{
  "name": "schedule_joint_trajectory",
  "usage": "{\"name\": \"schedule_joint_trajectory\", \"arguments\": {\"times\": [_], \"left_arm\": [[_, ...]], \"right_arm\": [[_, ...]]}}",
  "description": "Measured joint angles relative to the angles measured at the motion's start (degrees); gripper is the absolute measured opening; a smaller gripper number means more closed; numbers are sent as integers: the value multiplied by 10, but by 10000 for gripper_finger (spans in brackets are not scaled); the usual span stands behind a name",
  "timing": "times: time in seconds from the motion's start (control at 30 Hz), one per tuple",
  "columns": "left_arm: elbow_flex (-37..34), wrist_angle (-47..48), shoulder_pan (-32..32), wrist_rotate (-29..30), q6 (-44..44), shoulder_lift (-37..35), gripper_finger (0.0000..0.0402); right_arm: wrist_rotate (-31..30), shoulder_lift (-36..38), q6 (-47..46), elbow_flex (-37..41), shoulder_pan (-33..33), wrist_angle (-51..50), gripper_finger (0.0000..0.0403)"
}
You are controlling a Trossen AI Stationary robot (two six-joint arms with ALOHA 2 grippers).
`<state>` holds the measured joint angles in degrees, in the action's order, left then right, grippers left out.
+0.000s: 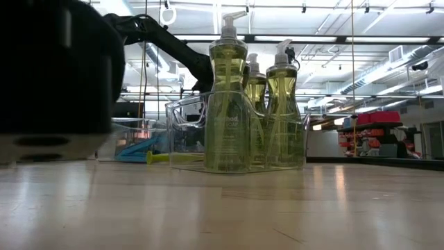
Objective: Pick & Place Kitchen Sink Supplies
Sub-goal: Put the yellow toilet brush into the transparent container
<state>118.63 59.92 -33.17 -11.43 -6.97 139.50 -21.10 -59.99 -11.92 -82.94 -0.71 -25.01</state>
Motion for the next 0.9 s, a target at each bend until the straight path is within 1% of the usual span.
{"name": "schedule_joint_trajectory", "arguments": {"times": [0.17,0.27,0.37,0.57,0.7,0.77,0.9], "left_arm": [[0,1,-2,-11,-3,1,247],[0,1,-2,-12,-13,1,234],[0,1,-1,-17,-14,1,204],[0,10,-1,-10,-15,1,120],[0,15,-8,-13,-14,1,76],[0,15,-9,-16,-14,1,66],[0,17,-11,-13,-14,1,66]], "right_arm": [[1,0,0,0,0,12,285],[1,0,0,0,0,19,285],[1,0,0,0,0,25,285],[1,0,0,0,0,37,285],[1,0,4,0,0,55,285],[1,0,5,0,0,60,285],[2,0,6,0,0,61,285]]}}
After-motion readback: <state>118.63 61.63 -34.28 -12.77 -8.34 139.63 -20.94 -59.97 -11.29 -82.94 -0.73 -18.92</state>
